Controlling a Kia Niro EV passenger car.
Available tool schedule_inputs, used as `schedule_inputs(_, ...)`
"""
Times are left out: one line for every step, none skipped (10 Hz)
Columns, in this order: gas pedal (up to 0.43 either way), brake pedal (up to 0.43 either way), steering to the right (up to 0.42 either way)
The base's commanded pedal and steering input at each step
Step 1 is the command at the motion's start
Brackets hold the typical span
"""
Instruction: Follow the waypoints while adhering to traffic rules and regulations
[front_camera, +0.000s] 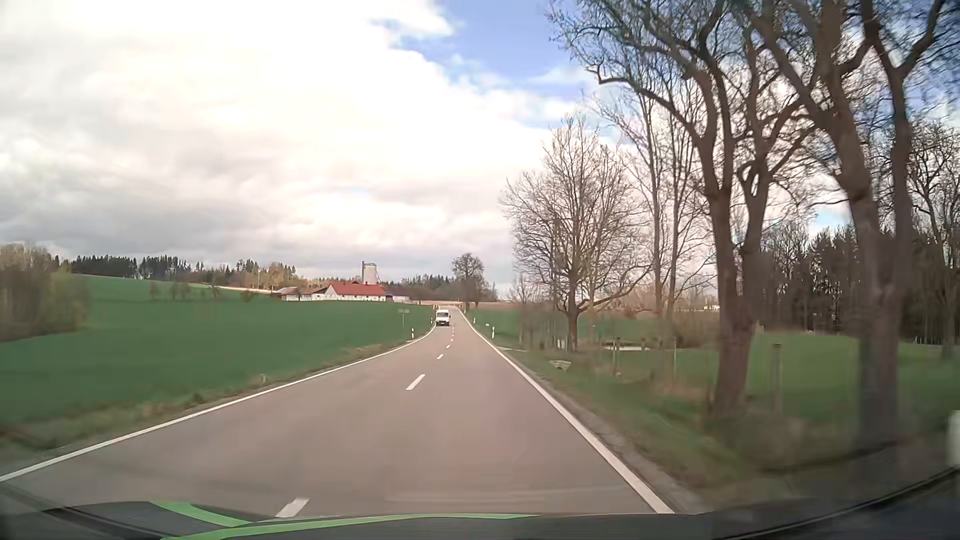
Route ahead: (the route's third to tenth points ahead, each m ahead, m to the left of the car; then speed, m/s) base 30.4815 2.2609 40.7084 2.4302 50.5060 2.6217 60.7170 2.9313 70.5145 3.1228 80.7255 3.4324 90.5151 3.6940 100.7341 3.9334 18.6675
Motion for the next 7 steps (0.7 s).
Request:
schedule_inputs(0.138,0.0,-0.001)
schedule_inputs(0.138,0.0,-0.001)
schedule_inputs(0.138,0.0,-0.001)
schedule_inputs(0.138,0.0,-0.001)
schedule_inputs(0.138,0.0,-0.001)
schedule_inputs(0.138,0.0,-0.001)
schedule_inputs(0.138,0.0,-0.001)
